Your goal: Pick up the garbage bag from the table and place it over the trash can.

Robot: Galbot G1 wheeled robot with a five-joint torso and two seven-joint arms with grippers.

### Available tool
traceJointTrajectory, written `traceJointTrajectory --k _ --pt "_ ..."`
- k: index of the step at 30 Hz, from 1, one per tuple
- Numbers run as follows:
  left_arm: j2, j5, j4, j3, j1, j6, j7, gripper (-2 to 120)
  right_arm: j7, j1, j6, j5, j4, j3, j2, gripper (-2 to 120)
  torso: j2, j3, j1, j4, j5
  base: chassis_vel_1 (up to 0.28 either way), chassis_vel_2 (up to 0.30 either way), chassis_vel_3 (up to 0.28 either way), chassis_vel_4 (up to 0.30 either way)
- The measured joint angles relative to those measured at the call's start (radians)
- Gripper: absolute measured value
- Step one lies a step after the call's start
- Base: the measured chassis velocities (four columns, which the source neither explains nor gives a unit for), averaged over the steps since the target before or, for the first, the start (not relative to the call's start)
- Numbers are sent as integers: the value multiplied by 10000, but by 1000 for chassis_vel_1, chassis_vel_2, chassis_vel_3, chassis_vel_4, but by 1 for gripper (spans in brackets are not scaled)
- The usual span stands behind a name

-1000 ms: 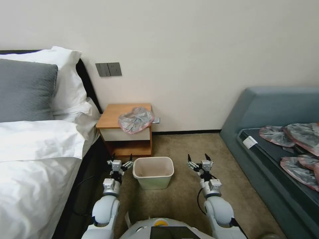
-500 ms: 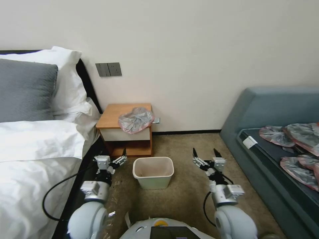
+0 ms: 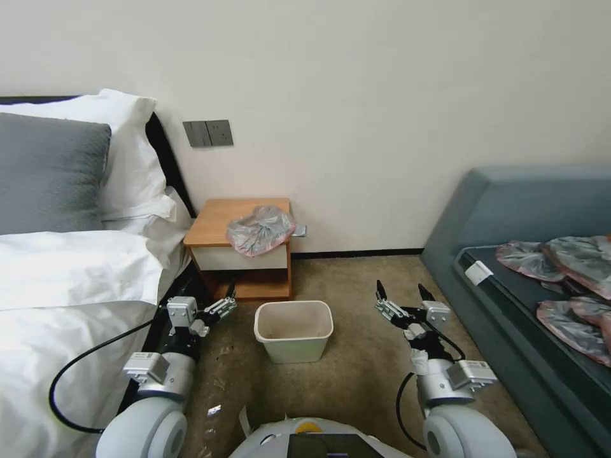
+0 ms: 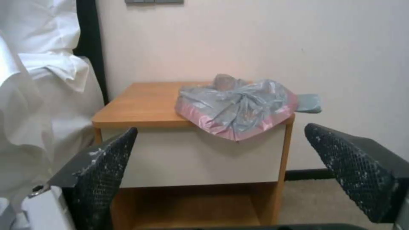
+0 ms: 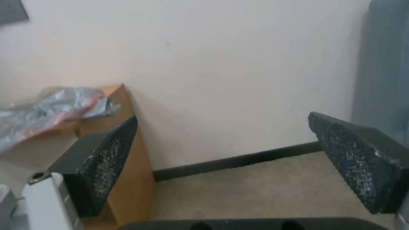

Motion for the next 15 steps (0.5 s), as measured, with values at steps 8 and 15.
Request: traceJointTrajectory --k 8,15 --pt "120 8 46 37 -42 -363 -119 100 359 425 194 836 -337 173 -427 100 0 0 0 1 1 0 0 0 0" --pt "116 94 62 44 -169 -373 -193 100 359 566 209 579 -635 101 -933 100 0 0 0 -1 1 0 0 0 0"
